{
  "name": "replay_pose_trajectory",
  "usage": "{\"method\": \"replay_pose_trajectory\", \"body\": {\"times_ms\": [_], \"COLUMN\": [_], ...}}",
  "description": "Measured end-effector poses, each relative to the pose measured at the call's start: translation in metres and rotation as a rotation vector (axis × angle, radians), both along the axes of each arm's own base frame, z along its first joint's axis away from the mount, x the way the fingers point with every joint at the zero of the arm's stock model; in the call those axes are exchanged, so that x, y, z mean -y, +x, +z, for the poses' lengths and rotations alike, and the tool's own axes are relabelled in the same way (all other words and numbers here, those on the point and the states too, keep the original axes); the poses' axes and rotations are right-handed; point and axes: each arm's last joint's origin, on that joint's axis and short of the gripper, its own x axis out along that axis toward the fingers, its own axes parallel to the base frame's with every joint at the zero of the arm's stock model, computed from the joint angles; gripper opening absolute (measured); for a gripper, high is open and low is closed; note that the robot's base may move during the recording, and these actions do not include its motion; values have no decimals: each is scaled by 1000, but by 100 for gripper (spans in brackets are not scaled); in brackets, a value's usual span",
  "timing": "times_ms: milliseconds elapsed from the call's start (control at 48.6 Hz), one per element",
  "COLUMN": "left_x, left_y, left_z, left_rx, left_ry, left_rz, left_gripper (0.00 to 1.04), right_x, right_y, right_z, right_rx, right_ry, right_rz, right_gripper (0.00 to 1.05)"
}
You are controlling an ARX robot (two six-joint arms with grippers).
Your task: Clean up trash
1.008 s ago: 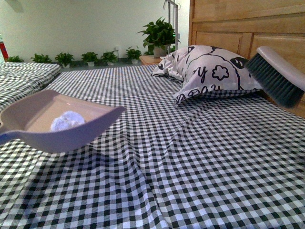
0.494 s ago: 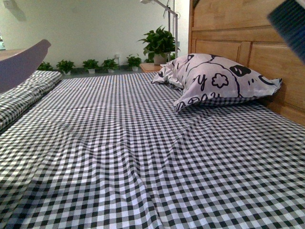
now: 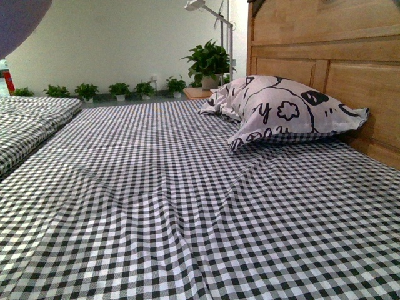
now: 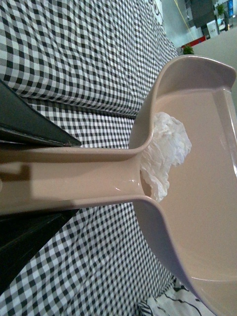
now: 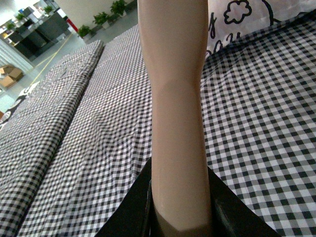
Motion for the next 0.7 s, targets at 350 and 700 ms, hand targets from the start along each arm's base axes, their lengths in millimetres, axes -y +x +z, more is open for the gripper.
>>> {"method": "replay_pose_trajectory", "body": {"times_ms": [350,700], "left_x": [19,26], "left_y": [-44,-53], "left_z": [-4,-10], "left_rx": [7,3], "left_ry": [-31,-47], "left_rz": [-41,-67], "left_gripper": [29,29], "right_x": [-2,0], "right_y": [-24,-28], "right_z": [11,9], "right_rx": [47,44], "right_ry": [36,35], "right_rz": [16,3], "right_gripper": [20,20]}}
